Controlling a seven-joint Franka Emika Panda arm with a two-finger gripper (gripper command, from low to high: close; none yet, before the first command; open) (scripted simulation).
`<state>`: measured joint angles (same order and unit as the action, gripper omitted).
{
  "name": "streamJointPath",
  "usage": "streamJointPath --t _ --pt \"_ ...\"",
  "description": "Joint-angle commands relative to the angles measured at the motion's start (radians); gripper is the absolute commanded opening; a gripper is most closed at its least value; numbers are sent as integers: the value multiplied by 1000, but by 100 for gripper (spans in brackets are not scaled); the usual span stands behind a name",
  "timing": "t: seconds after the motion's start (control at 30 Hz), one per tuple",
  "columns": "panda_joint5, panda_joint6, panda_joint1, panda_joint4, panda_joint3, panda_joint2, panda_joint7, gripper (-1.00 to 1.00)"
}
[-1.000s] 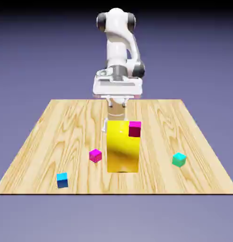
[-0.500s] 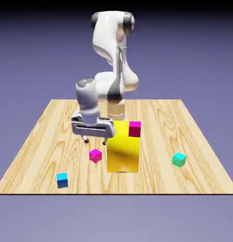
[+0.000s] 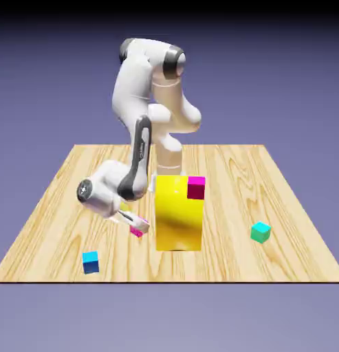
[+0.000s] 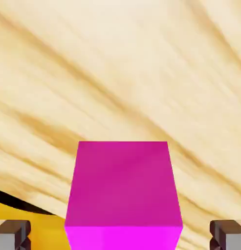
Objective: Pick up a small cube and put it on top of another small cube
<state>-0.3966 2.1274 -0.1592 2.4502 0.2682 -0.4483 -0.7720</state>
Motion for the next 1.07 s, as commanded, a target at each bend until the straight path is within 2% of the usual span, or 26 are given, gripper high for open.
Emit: streamJointPath --t 0.0,0.17,0.33,0.5,0.67,0.77,0.93,0.97,1.03 --pt "0 0 0 0 0 0 0 -100" --pt "107 -186 7 -105 35 115 -43 -100" --pt "9 -369 36 -261 -40 273 -257 -100" --pt "-57 -559 16 -359 -207 418 -473 -100" --pt "-77 -691 -34 -381 -388 507 -618 -100" --pt "-51 -676 -77 -331 -430 516 -605 -100" --pt "-83 -518 -50 -164 -460 529 -577 -100" --pt "-83 -518 -50 -164 -460 529 -577 100" --pt "-76 -552 -56 -200 -453 526 -583 100"
